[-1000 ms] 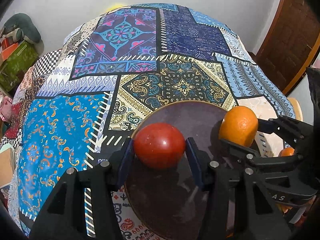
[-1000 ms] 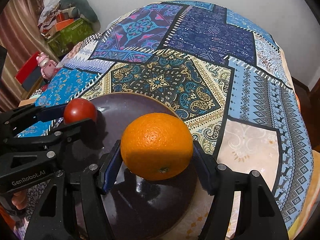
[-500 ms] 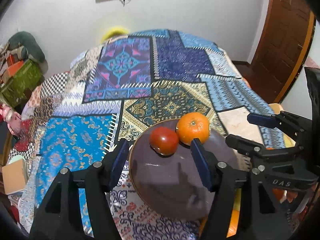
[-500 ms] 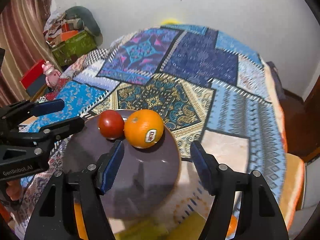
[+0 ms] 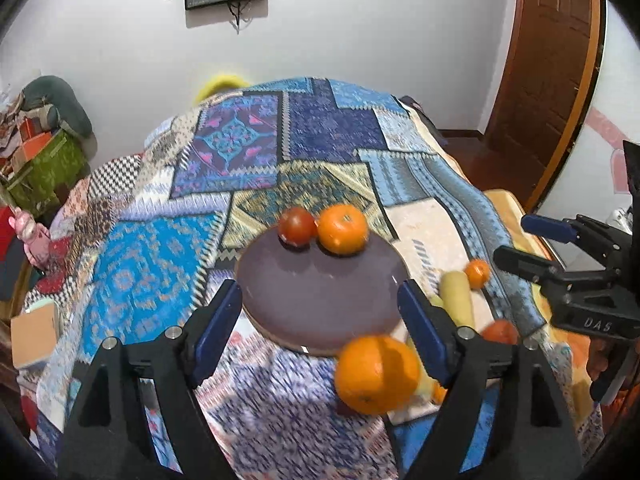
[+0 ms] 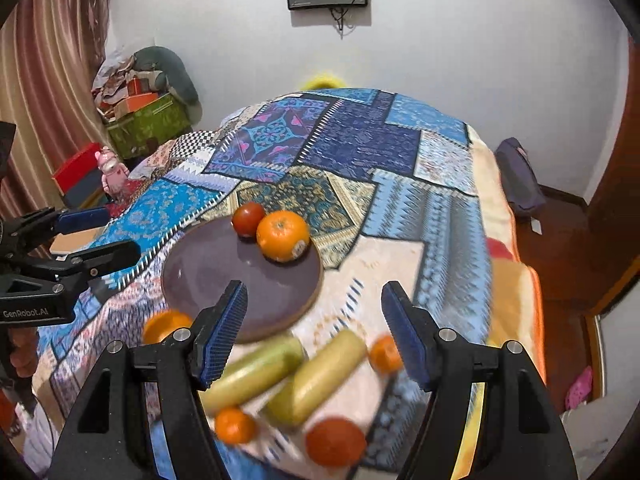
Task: Organize fruits
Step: 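Grasp the other large orange with the left tool while the right tool grasps a tomato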
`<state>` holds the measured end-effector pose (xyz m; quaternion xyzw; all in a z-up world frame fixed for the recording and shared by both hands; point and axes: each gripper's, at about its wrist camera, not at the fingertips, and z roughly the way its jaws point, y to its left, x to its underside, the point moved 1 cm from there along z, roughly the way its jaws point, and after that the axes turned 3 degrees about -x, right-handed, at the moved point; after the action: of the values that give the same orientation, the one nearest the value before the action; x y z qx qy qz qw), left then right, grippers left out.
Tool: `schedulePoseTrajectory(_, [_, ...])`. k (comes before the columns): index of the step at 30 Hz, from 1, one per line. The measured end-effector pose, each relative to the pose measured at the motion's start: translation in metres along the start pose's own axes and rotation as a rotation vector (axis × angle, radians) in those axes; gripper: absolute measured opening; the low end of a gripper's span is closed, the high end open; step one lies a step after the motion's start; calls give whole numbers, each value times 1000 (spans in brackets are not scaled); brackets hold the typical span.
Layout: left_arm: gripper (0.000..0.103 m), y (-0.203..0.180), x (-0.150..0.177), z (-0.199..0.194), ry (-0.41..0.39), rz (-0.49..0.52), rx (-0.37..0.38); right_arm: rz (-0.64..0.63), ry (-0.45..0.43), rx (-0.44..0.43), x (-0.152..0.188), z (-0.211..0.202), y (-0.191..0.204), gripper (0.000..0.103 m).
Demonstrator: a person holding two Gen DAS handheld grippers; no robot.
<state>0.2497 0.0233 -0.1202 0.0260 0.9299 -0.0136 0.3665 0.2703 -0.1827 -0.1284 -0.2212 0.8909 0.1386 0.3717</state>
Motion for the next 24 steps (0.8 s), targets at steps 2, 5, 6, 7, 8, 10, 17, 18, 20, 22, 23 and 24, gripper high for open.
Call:
schedulePoseTrajectory(2, [81,-7,10,1,17,1,0,15,0,6,10,-7,-6,67])
schedulePoseTrajectory(5, [81,-16,23,7,48,0,8,38,11,10,23,-13,-14,67])
schedulePoseTrajectory(6, [81,-20,28,10,60,-1,8,46,15,11,28,-14,-17,67])
schedulePoseTrajectory(7, [81,-22,33,13,70,-4,8,53,21,14,33,-16,-20,67])
schedulePoseTrajectory(8, [81,-25,37,16,81,-6,6,56,23,18,37,-17,-21,67])
schedulePoseTrajectory(10, [81,-29,46,24,105,-11,3,66,32,24,46,-19,-25,67])
schedulePoseTrajectory(17, [82,-36,61,43,154,-40,14,98,64,23,66,-17,-37,68])
schedulePoseTrajectory(18, [82,-38,61,45,156,-40,15,103,68,23,68,-16,-38,68])
schedulePoseTrajectory(20, [77,-39,62,49,158,-44,23,111,71,23,71,-15,-42,68])
schedulePoseTrajectory(22, [68,-40,62,52,165,-45,42,118,81,22,73,-11,-44,68])
schedulePoseTrajectory(23, [68,-40,62,51,160,-47,41,119,88,22,75,-9,-44,68])
schedulePoseTrajectory(24, [68,-41,62,51,154,-45,40,120,93,20,77,-8,-44,68])
